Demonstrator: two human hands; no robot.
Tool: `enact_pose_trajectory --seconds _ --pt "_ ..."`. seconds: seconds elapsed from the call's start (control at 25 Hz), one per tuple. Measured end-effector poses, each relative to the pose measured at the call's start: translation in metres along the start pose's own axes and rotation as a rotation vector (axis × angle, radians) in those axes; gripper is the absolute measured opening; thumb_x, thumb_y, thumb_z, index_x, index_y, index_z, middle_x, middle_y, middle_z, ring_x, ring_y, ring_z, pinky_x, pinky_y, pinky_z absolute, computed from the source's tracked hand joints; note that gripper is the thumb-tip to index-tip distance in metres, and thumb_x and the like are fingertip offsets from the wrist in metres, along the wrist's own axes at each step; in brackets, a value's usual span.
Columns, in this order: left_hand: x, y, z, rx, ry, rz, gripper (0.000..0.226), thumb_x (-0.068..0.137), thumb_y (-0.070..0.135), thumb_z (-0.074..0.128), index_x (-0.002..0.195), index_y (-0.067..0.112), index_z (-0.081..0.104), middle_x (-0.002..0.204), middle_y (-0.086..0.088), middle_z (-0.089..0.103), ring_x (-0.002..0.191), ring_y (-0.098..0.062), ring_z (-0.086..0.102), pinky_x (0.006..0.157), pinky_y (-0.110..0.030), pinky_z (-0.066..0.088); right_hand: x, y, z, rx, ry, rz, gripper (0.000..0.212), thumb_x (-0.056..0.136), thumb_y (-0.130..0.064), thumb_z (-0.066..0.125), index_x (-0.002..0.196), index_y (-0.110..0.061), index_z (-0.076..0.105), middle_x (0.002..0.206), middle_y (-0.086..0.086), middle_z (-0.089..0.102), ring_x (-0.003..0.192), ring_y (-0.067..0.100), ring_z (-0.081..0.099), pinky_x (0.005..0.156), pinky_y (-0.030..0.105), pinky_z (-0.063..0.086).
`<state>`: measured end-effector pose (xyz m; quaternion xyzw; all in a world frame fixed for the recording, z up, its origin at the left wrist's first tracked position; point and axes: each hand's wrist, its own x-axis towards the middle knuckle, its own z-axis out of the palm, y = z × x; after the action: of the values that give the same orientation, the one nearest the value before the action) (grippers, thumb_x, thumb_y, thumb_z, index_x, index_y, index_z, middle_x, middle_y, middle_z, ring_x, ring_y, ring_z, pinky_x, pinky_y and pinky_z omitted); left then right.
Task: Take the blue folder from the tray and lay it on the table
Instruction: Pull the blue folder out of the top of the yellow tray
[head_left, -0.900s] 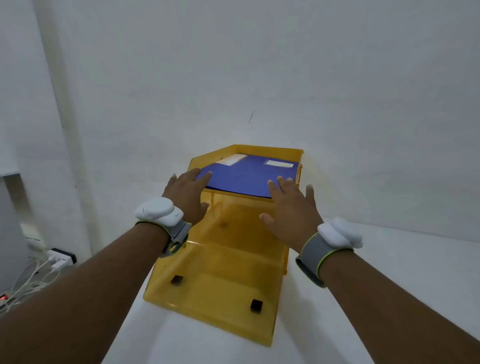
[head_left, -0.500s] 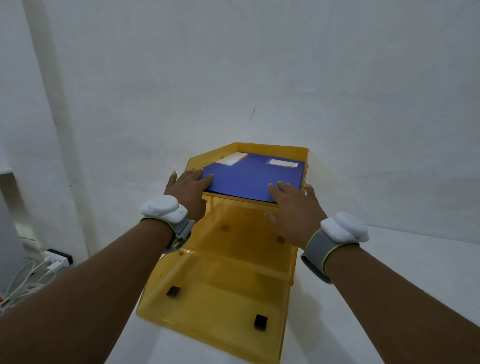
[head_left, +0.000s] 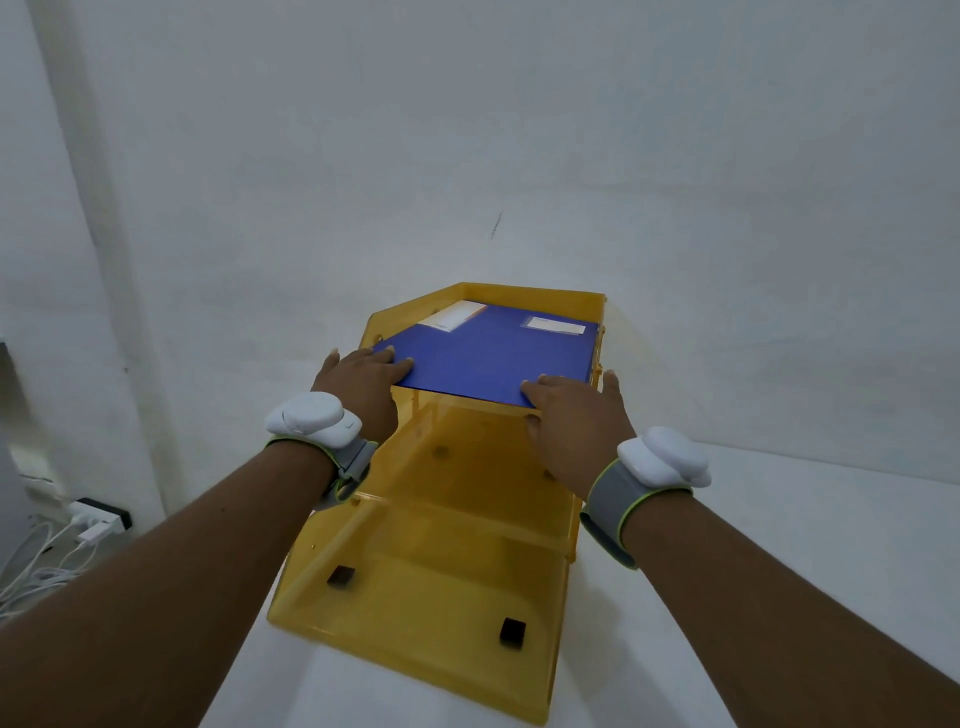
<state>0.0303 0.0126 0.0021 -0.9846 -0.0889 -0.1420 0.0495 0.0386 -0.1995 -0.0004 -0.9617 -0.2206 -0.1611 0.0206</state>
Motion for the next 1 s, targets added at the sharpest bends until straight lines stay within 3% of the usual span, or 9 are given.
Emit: enact_pose_trajectory --seconds 0.28,0.48,0.6,0.72,1.0 --pt "-0.021 -0.007 -0.006 0.030 0.028 0.020 0.050 0.095 0.017 0.036 0.145 0.021 0.032 0.150 -0.007 0.038 0.138 -0.029 0.034 0.112 -0.038 0.033 -0.020 -0.011 -0.007 -0.018 0.022 -0.024 0.035 0.096 -0.013 0.032 0.125 -0.016 0.052 0.122 0.005 0.059 0.119 0.027 0.052 0.114 0.048 0.018" --pt "-0.045 -0.011 -0.011 0.022 0.034 0.007 0.050 0.096 0.018 0.034 0.146 0.023 0.030 0.150 -0.005 0.037 0.138 -0.027 0.033 0.110 -0.038 0.035 -0.037 -0.022 -0.010 -0.024 0.103 -0.062 0.030 0.095 -0.010 0.033 0.115 -0.014 0.055 0.092 0.003 0.049 0.102 0.026 0.057 0.093 0.037 0.038" --pt "-0.061 -0.015 -0.016 0.016 0.028 0.010 0.049 0.096 0.017 0.033 0.145 0.022 0.031 0.148 -0.006 0.039 0.137 -0.028 0.034 0.110 -0.039 0.036 -0.050 -0.030 -0.010 -0.002 0.118 -0.071 0.028 0.094 -0.009 0.036 0.114 -0.011 0.055 0.096 0.007 0.055 0.094 0.025 0.055 0.081 0.034 0.039" --pt "-0.075 -0.018 -0.019 -0.017 0.044 0.008 0.048 0.096 0.018 0.034 0.144 0.023 0.033 0.147 -0.006 0.041 0.137 -0.027 0.034 0.109 -0.038 0.037 -0.060 -0.036 -0.010 0.030 0.131 -0.059 0.030 0.094 -0.007 0.036 0.117 -0.009 0.054 0.108 0.009 0.059 0.102 0.028 0.056 0.072 0.033 0.039" --pt "-0.115 -0.023 -0.032 -0.106 0.082 -0.039 0.048 0.096 0.015 0.037 0.144 0.022 0.037 0.150 -0.004 0.040 0.139 -0.026 0.034 0.110 -0.037 0.034 -0.093 -0.052 -0.010 0.089 0.170 -0.058 0.034 0.096 -0.007 0.034 0.125 -0.009 0.051 0.115 0.009 0.058 0.110 0.027 0.052 0.084 0.035 0.048"
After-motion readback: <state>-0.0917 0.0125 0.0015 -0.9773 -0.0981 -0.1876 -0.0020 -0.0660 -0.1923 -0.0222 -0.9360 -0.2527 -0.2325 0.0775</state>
